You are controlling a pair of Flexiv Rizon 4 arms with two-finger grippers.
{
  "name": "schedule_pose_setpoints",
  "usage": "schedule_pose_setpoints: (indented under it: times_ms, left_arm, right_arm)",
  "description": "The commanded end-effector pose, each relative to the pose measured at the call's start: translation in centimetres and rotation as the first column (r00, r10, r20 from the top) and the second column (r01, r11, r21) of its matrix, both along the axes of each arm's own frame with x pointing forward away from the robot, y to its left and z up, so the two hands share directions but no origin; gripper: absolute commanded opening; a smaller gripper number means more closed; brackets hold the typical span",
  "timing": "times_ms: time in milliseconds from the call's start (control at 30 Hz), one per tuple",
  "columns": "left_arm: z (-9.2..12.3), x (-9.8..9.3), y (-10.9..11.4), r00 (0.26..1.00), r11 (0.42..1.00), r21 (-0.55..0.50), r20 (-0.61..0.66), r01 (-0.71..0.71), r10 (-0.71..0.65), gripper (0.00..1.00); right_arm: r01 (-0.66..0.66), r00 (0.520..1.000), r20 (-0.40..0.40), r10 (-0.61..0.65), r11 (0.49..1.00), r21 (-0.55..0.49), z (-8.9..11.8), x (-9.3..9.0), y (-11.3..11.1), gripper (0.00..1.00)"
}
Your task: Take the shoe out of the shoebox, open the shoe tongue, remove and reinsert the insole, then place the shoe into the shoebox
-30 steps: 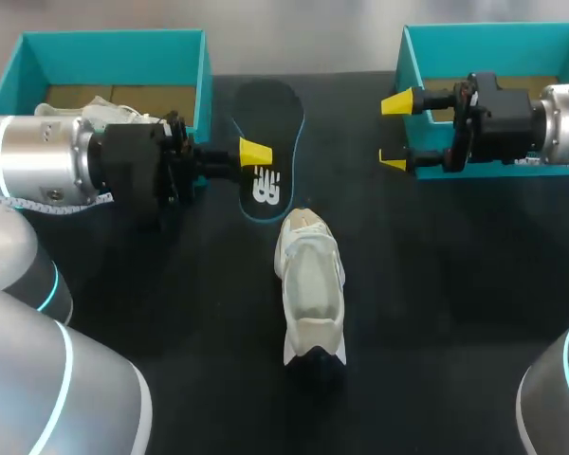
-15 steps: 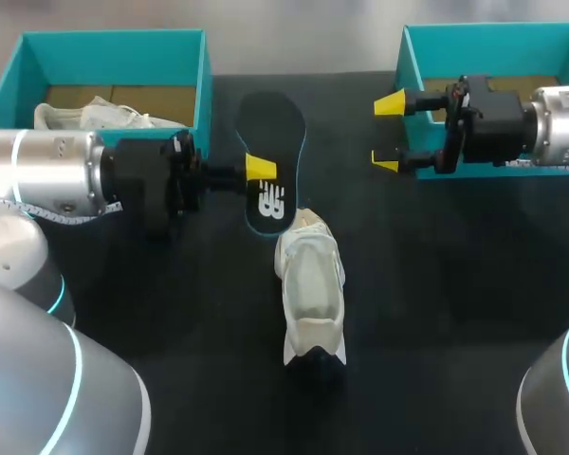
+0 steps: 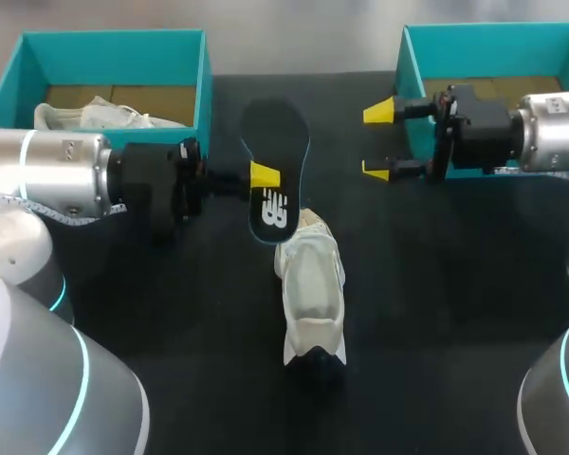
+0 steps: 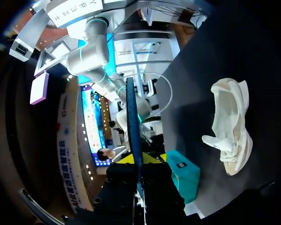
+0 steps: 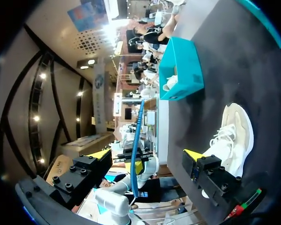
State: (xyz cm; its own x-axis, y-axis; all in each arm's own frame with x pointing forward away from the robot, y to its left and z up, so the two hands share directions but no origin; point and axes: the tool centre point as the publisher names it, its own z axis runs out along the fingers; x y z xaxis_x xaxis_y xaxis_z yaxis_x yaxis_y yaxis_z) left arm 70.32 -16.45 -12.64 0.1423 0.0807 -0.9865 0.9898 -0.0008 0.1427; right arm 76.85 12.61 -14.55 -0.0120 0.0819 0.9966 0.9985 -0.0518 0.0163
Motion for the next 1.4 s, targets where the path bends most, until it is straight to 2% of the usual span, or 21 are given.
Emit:
schedule_pose_setpoints:
  times_ms: [33,200,433,467,700,800,967,1167,1233,1400]
  left_arm:
    - [-0.9,0.8,-0.3,1.0,1.0,-0.003,-0.012,0.004,-0.004,0.0]
    - [-2.0,0.9,-0.4,1.0,1.0,-0.002,-0.015,0.015,-0.015,0.0]
    - [-3.6,1.1,-0.3,1.0,1.0,0.006,0.016,-0.008,0.008,0.0]
    - [-3.8,1.1,-0.3,1.0,1.0,0.012,0.021,-0.015,0.015,0.0]
    - [-4.1,1.7,-0.9,0.999,0.999,0.022,0.023,-0.032,0.032,0.0]
    - [-4.1,2.0,-1.2,0.999,0.999,0.022,0.021,-0.043,0.043,0.0]
    - [-4.3,2.3,-1.6,0.998,0.998,0.024,0.022,-0.052,0.052,0.0]
    - [-4.6,2.5,-1.8,0.998,0.998,0.034,0.02,-0.056,0.055,0.0]
    - [-4.7,2.6,-1.7,0.998,0.998,0.036,0.019,-0.059,0.058,0.0]
    - [-4.9,2.8,-1.7,0.998,0.997,0.04,0.021,-0.065,0.064,0.0]
  right_arm:
    - [-0.026,1.0,-0.014,0.026,1.0,-0.002,-1.1,1.2,2.0,1.0]
    - [-0.072,0.997,-0.027,0.072,0.997,-0.005,-1.8,1.4,3.5,1.0]
    - [-0.091,0.994,-0.07,0.089,0.995,-0.026,-2.0,1.4,4.5,0.99]
    - [-0.093,0.994,-0.068,0.091,0.995,-0.026,-2.0,1.3,4.6,0.92]
    - [-0.12,0.99,-0.079,0.118,0.992,-0.024,-2.6,0.6,5.6,0.79]
    - [-0.123,0.989,-0.079,0.122,0.992,-0.018,-3.0,0.1,5.9,0.68]
    - [-0.1,0.993,-0.067,0.099,0.995,0.001,-3.2,-0.7,6.2,0.7]
    - [-0.092,0.994,-0.055,0.092,0.996,-0.008,-3.0,-1.1,6.8,0.6]
    - [-0.091,0.994,-0.055,0.091,0.996,-0.01,-3.0,-1.2,7.0,0.49]
    - [-0.091,0.994,-0.053,0.091,0.996,-0.006,-3.0,-1.5,7.4,0.47]
